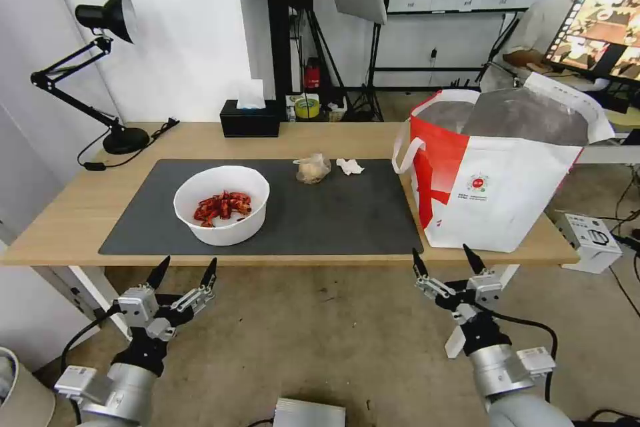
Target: Pick up the trash from the table and place it into the takeout bag.
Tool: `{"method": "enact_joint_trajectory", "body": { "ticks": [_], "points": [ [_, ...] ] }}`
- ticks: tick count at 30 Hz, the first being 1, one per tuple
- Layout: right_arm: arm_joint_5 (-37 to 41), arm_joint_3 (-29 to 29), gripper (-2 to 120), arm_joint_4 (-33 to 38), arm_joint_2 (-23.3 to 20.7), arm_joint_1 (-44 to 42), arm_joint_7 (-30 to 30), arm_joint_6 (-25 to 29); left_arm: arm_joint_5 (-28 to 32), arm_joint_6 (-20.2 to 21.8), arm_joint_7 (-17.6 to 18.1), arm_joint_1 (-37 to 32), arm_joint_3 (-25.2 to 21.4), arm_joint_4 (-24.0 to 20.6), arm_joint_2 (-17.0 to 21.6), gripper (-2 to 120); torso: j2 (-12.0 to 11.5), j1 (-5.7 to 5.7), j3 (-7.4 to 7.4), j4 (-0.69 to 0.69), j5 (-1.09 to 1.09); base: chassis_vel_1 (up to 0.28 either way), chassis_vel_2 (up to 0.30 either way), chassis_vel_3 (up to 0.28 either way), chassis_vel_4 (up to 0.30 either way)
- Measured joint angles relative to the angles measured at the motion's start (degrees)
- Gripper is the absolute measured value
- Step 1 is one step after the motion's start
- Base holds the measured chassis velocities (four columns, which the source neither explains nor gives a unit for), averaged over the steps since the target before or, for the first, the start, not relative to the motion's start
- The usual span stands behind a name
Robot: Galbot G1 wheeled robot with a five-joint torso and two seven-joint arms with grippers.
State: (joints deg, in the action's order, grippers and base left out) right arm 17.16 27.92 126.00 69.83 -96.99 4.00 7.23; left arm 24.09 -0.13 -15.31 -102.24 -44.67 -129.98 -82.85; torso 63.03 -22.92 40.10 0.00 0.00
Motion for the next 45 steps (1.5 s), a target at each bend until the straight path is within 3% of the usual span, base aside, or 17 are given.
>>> {"method": "enact_joint_trajectory", "body": {
  "ticks": [8,21,45],
  "points": [
    [-0.5,-0.58,100,-0.58,0.64,-0.28,-0.06,-0.04,-5.18,-2.47,-1.65,-0.94,1.91,0.87,-2.99,100,0.0,0.0,0.0,0.0,0.0,0.0,0.0,0.0,0.0],
    [-3.6,-3.1,100,-1.13,0.82,-0.94,-2.28,1.15,-10.86,-3.35,-0.05,-0.91,7.34,2.68,-6.3,100,0.0,0.0,0.0,0.0,0.01,0.0,0.0,0.0,0.0],
    [-3.03,-4.6,100,-1.55,0.69,-0.96,-2.25,1.44,-11.23,-3.75,0.24,-0.82,6.81,3.0,-6.33,100,0.0,0.0,0.0,0.0,0.0,0.0,0.0,0.0,0.0]
  ]
}}
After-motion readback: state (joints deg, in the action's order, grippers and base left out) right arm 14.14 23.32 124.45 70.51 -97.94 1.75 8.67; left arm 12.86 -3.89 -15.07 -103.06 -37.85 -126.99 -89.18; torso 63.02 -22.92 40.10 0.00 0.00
